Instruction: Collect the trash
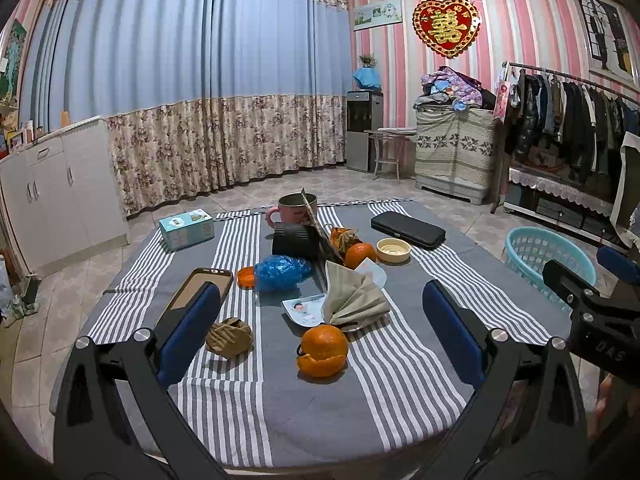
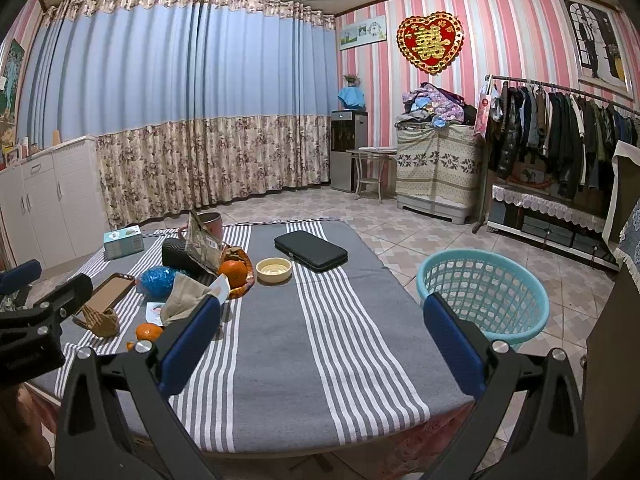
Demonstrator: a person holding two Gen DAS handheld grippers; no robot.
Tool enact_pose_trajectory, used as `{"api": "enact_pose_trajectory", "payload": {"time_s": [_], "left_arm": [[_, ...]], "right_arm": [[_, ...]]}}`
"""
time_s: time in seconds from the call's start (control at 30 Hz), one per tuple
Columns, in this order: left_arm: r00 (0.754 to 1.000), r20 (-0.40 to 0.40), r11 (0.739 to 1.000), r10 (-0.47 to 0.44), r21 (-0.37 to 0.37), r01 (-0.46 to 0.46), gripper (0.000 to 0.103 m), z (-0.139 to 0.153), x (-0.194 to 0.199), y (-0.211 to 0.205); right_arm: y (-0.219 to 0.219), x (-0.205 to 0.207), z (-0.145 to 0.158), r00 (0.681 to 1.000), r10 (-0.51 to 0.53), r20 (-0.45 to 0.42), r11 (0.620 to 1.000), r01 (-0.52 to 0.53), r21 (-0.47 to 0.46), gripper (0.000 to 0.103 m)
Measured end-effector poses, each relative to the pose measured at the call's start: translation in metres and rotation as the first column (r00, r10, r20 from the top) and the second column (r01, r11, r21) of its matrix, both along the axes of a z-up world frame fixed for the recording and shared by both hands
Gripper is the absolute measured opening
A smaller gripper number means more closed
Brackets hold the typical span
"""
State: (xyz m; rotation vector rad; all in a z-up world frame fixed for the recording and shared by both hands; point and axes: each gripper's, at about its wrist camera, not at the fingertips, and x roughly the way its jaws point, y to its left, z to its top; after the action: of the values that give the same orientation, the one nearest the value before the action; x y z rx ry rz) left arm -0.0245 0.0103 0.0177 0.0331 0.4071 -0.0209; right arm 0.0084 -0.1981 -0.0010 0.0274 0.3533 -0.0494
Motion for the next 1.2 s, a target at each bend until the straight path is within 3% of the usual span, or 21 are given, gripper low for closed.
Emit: {"api": "enact_pose_trajectory", "payload": {"time_s": [0.83,1.2], "left_arm": [[1.000,-0.004,1.000,0.000,-0.007,0.000,0.098,0.004,-0.002,-0.001],[1.000,-0.016,1.000,0.009,-0.008,-0.009,0.098,-0.010,0.009,0.011]], "right_arm": [[-0.016,0.005,-0.009,1.000,-0.016,-0.004,1.000,0.016,0.006,0.099],[-0.019,0.010,-0.014,1.000,-0.027,-0.013,1.000,0.027,0.001,0.099]]}}
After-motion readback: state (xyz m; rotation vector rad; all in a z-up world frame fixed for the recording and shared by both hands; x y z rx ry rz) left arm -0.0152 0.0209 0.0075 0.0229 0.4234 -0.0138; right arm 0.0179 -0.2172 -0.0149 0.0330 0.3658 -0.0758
